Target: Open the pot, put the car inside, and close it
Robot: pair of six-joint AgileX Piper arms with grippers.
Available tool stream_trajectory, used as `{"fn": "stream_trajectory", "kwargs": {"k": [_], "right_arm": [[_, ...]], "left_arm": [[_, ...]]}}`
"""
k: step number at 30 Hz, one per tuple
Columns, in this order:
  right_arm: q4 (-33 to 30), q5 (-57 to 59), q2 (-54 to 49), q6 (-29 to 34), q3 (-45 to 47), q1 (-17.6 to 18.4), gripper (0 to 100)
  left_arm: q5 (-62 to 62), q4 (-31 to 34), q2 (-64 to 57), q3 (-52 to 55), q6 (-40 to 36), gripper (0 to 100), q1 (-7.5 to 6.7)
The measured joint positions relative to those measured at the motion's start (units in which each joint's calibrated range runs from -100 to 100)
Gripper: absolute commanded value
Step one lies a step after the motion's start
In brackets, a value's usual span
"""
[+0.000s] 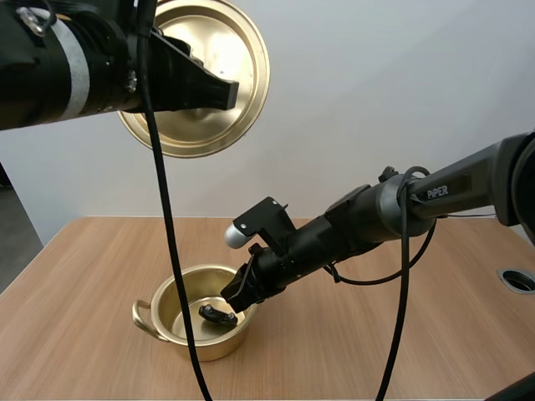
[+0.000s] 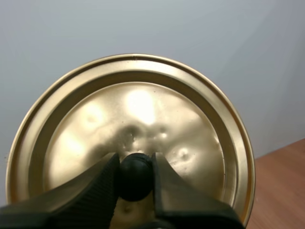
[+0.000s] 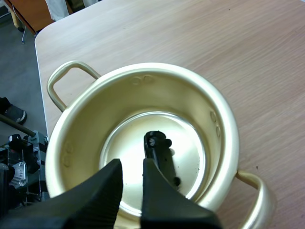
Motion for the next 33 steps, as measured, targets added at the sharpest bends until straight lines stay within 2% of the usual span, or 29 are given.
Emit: {"fn": "stream_trajectory", "kwargs": {"k": [6,10,16,21,33], "right_arm": [[-3.7,-8.8,-6.7,4.5,0.0,-1.6,0],[-9.2,-20.0,-14.2,11.1,0.0,-4.9,0],[-10.0,-33.0,-25.1,17.0,0.0,-10.7,0],[-9.6,-32.3,-31.6,17.0,0.0,-13.7,0],[-9.7,-30.0,-32.6,17.0,0.0,-13.8,0]], "left_arm": [[2.0,4.4,2.9,5.0,0.6,0,0.0],[10.1,7.1,7.3,9.1,0.8,0,0.0],[16.4,7.3,15.8,14.7,4.3,0,-0.09],[15.6,7.3,23.5,19.5,7.5,0,-0.09],[6.5,7.4,35.7,23.5,13.0,0,-0.16]]}}
